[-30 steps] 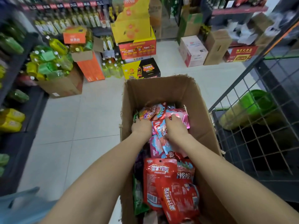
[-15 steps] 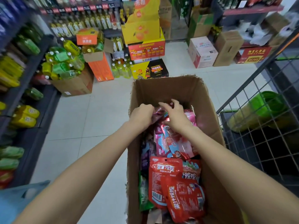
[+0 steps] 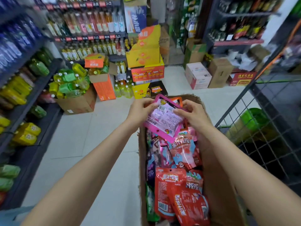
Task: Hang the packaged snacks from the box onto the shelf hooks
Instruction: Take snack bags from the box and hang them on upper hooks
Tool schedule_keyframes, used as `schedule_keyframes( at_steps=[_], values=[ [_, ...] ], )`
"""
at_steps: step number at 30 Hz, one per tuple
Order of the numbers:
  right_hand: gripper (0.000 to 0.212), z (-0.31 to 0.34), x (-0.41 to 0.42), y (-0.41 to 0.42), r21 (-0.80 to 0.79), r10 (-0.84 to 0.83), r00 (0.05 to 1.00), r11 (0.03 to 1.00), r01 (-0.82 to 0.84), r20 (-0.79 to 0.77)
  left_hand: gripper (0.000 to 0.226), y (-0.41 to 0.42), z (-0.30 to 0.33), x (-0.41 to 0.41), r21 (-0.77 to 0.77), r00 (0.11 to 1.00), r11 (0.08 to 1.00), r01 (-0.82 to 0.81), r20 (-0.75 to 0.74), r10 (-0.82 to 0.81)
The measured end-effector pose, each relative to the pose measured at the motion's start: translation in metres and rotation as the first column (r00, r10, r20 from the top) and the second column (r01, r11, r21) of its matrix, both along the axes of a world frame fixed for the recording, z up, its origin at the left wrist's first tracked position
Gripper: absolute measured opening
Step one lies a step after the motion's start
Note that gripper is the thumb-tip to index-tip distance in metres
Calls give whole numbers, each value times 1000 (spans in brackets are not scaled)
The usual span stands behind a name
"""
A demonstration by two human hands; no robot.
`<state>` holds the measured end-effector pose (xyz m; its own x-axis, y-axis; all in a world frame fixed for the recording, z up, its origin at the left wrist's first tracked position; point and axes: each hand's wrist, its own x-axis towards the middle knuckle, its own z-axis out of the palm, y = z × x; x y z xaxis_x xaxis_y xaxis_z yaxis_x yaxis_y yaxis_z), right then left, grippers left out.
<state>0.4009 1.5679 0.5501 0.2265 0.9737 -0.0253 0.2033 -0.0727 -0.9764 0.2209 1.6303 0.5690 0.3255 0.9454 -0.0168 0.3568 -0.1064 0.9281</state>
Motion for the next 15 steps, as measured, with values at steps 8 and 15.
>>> schedule_keyframes(
  at_steps=[8,15],
  values=[
    [10,66,-25,-71,20,-282,938,956,292,-202,26,-44,82,-12,-67,932,968,241,295,-211],
    [16,119,-58,-175,33,-495,805,845,534,-328,53,-111,109,-30,214,654,718,663,301,-694]
  ],
)
